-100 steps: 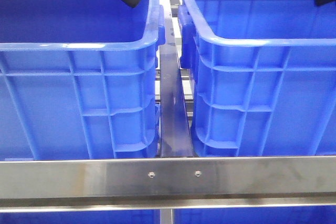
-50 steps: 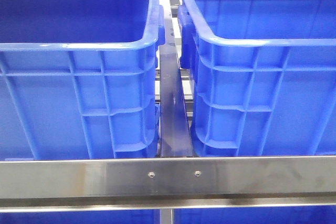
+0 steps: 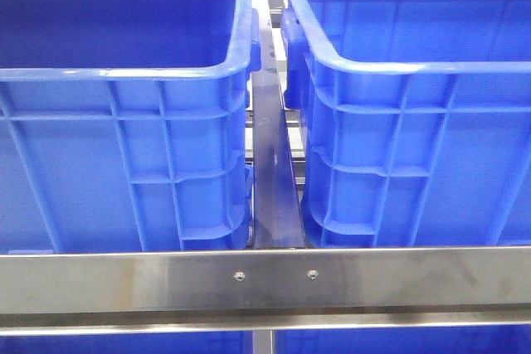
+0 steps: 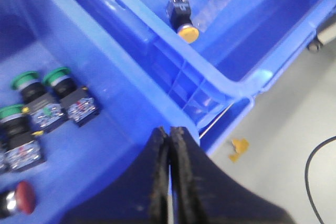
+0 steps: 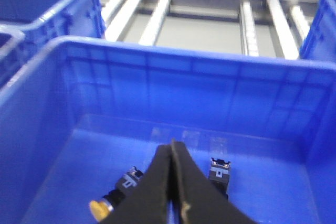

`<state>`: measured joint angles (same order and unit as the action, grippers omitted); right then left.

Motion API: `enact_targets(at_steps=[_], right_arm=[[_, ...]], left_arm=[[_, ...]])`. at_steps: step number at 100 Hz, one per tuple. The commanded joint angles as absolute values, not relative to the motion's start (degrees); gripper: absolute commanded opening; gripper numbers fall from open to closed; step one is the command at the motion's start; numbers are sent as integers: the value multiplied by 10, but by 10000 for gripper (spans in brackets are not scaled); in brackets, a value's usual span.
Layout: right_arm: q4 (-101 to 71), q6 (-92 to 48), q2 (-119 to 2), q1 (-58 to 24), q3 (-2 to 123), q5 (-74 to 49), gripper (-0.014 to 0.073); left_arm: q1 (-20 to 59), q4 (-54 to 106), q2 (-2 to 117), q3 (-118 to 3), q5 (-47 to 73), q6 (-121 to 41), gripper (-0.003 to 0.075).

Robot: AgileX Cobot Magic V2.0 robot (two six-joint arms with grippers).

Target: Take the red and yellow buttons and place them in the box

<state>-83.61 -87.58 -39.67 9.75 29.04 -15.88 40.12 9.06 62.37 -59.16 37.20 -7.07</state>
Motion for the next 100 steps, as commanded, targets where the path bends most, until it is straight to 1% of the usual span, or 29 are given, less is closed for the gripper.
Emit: enact_targets(at_steps=[1, 30, 44, 56, 70, 100], right_arm=[[-845, -875, -345, 100, 282, -165, -69], [-845, -875, -185, 100, 192, -166, -69], [-845, -875, -146, 100, 165, -170, -69], [-847, -875, -144, 100, 158, -189, -69], [-847, -875, -144, 100, 158, -206, -69], [-847, -875, -144, 100, 158, -214, -69]], left_arm=[[406, 93, 565, -563, 310, -72, -20], [406, 85, 382, -395, 242, -72, -20], [406, 85, 306, -333, 229, -72, -20], [406, 81, 259, -296, 219, -72, -20], [406, 79, 235, -278, 219, -72, -20], [406, 79, 236, -278, 219, -72, -20]])
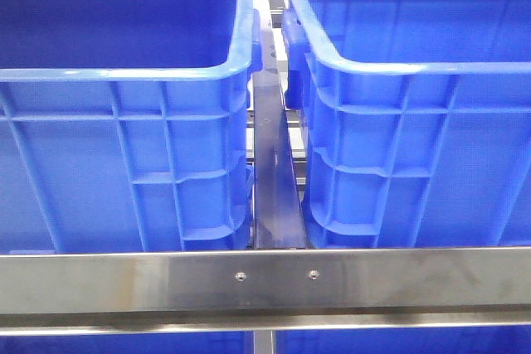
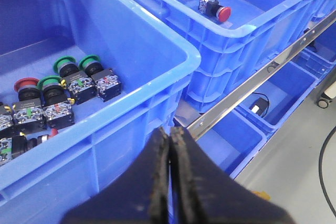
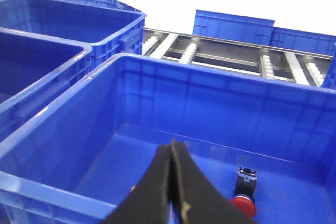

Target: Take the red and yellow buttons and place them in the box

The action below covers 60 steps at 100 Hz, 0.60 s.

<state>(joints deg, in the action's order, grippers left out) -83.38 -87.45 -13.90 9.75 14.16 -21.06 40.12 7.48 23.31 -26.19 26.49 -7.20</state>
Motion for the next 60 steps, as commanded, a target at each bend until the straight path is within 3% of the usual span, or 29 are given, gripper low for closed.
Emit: enact_targets(at_steps=[1, 45, 60], right_arm=[[-847, -875, -144, 100, 158, -214, -69], [-847, -875, -144, 100, 158, -216, -69], [-847, -875, -144, 100, 158, -217, -69]], left_arm=[[406, 79, 236, -278, 219, -72, -20], [406, 76, 236, -277, 217, -71, -20], [369, 35, 235, -256, 144, -66, -20]])
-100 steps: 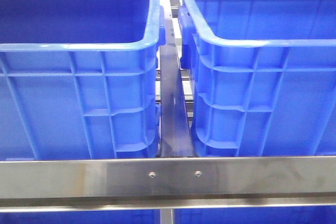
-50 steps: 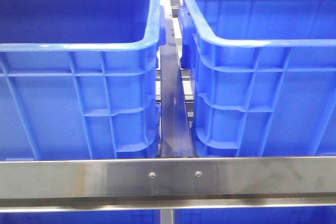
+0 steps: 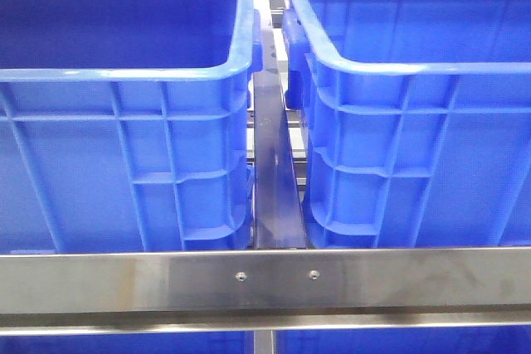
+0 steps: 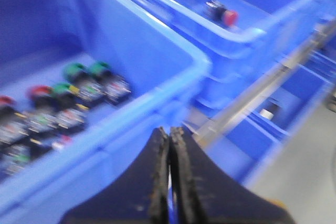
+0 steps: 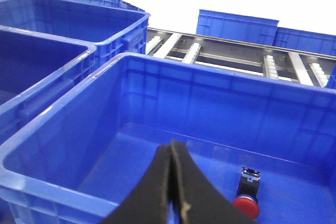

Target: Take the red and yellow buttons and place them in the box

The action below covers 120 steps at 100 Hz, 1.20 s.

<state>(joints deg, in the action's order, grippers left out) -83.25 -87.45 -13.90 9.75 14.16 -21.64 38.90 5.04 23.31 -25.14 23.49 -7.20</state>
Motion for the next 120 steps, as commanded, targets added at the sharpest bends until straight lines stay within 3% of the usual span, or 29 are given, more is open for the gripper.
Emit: enact_targets(at_steps=[1, 33, 72, 97, 116, 120], right_arm=[[-847, -875, -144, 100, 158, -217, -69], [-847, -875, -144, 100, 158, -218, -69], [-847, -875, -144, 100, 158, -219, -69], [-847, -875, -144, 100, 158, -219, -69], [-847, -875, -144, 100, 158, -219, -69], [-847, -875, -144, 100, 158, -219, -69]], left_arm=[[366, 35, 235, -255, 134, -66, -20], [243, 10, 212, -209, 74, -66, -20], [72, 0, 80, -113, 73, -57, -20], [10, -3, -22, -32, 72, -11, -20], [-16, 0, -21, 33, -4, 22, -20], [-12, -4, -21, 30, 36, 28, -20]])
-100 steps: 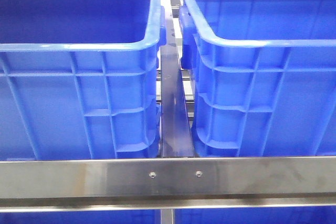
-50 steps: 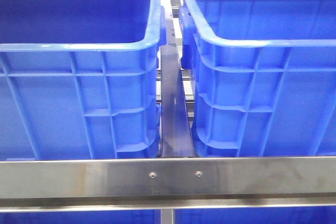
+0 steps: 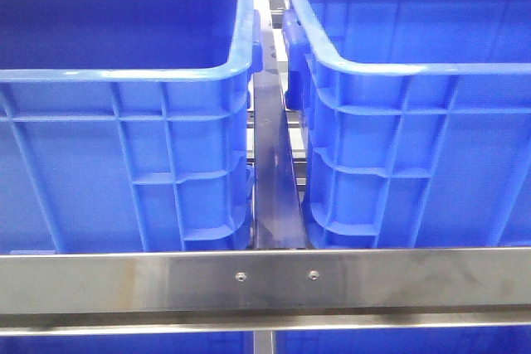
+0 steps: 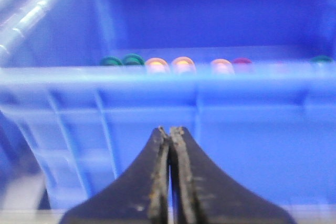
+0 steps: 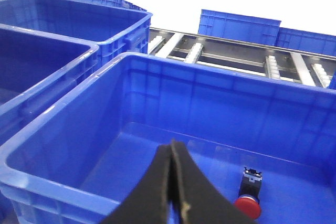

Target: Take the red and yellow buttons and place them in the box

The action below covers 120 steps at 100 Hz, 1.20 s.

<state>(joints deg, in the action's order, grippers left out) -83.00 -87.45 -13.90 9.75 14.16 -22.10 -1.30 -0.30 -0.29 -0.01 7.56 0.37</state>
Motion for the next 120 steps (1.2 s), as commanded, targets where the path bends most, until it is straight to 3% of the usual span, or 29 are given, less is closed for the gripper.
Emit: enact_targets(at_steps=[1, 120], right_arm=[[-847, -875, -144, 100, 158, -219, -69], [-847, -875, -144, 92, 158, -220, -69]], left_arm=[[-11, -4, -21, 29, 38, 28, -20], [-3, -14, -21, 31, 33, 28, -20]])
